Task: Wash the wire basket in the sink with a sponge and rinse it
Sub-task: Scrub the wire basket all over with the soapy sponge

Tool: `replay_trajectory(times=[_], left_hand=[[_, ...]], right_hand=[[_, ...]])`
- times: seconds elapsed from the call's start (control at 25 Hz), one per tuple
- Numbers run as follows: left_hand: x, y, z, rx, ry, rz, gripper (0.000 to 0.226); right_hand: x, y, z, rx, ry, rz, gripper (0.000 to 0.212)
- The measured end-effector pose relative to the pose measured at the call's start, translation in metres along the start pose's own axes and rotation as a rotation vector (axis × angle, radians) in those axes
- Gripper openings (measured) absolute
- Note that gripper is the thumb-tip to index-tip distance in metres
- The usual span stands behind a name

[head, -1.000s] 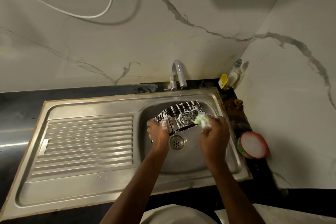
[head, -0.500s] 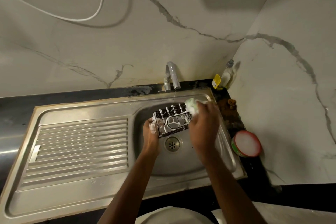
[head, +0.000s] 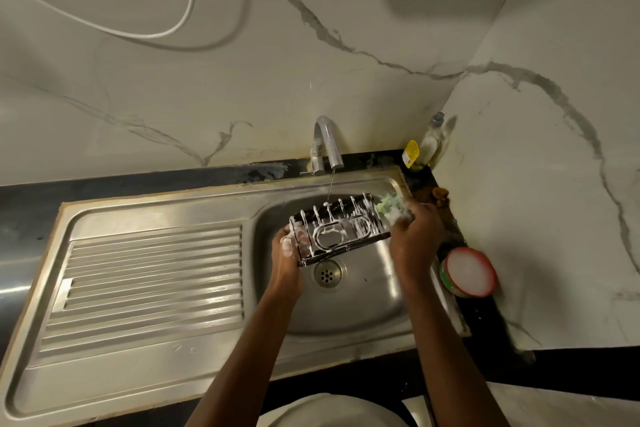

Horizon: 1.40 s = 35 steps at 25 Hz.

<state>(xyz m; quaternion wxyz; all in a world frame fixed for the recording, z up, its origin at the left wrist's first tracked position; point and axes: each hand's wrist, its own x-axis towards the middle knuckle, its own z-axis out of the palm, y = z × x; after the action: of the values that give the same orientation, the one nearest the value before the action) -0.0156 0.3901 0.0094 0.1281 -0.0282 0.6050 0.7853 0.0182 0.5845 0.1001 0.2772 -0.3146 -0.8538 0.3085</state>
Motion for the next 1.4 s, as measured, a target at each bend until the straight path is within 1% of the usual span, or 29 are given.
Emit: replay_trajectory(times=[0.08,0.16,0.24,0.28,0.32,0.44,0.48,0.56,0.64,0.72,0.8,0.88,0.96,1.04,1.08,1.16,1.2,1.28,1.36,1.4], left_hand=[[-0.002,0.010,-0.003,-0.084,-0.059,0.000,0.083],[-0.004,0.019,-0.003,-0.082,-0.091,0.024,0.080],[-0.002,0.024,-0.001,-0.067,-0.097,0.038,0.063],[-0.003,0.027,-0.001,-0.070,-0.114,0.056,0.053],[-0.004,0.031,0.001,-0.095,-0.140,0.083,0.049],[-0.006,0.043,0.004,-0.184,-0.109,0.038,0.064],[-0.004,0.044,0.001,-0.212,-0.099,0.033,0.064],[-0.002,0.047,-0.001,-0.260,-0.104,0.030,0.064],[-0.001,0.046,-0.006,-0.309,-0.132,-0.009,0.066],[0.000,0.043,-0.008,-0.314,-0.136,-0.025,0.065],[0.000,0.038,-0.009,-0.278,-0.149,-0.011,0.068],[0.001,0.040,-0.008,-0.278,-0.149,-0.030,0.086],[0.003,0.038,-0.012,-0.289,-0.141,-0.054,0.100],[0.006,0.031,-0.018,-0.283,-0.159,-0.065,0.092],[0.007,0.027,-0.021,-0.275,-0.160,-0.058,0.083],[0.006,0.026,-0.023,-0.284,-0.172,-0.050,0.069],[0.005,0.027,-0.022,-0.305,-0.185,-0.068,0.066],[0.003,0.033,-0.019,-0.343,-0.202,-0.094,0.069],[0.004,0.034,-0.017,-0.357,-0.214,-0.118,0.075],[0.006,0.032,-0.017,-0.352,-0.198,-0.122,0.077]], right_hand=[[0.005,0.004,-0.008,0.012,0.006,-0.046,0.035],[0.006,-0.002,-0.017,0.040,-0.003,-0.143,0.041],[0.014,-0.012,-0.022,0.079,-0.007,-0.179,0.046],[0.019,-0.016,-0.023,0.089,-0.012,-0.206,0.045],[0.021,-0.019,-0.024,0.098,-0.022,-0.236,0.042],[0.000,-0.024,-0.027,0.141,-0.097,-0.323,0.031],[-0.012,-0.020,-0.028,0.143,-0.129,-0.351,0.029],[-0.026,-0.006,-0.031,0.124,-0.179,-0.358,0.032],[-0.021,0.004,-0.031,0.157,-0.215,-0.270,0.035],[-0.014,-0.004,-0.032,0.303,-0.267,-0.170,0.034],[-0.016,-0.019,-0.032,0.395,-0.252,-0.206,0.030],[-0.019,-0.023,-0.029,0.430,-0.186,-0.237,0.024],[-0.017,-0.013,-0.023,0.465,-0.162,-0.136,0.025],[-0.012,-0.003,-0.016,0.467,-0.167,-0.011,0.027],[-0.011,-0.001,-0.014,0.466,-0.166,0.014,0.030],[-0.010,-0.007,-0.014,0.487,-0.154,0.006,0.040],[-0.010,-0.013,-0.016,0.505,-0.149,-0.027,0.043],[-0.012,-0.023,-0.021,0.523,-0.173,-0.138,0.046],[-0.018,-0.023,-0.024,0.474,-0.213,-0.257,0.044],[-0.019,-0.019,-0.022,0.435,-0.211,-0.276,0.044]])
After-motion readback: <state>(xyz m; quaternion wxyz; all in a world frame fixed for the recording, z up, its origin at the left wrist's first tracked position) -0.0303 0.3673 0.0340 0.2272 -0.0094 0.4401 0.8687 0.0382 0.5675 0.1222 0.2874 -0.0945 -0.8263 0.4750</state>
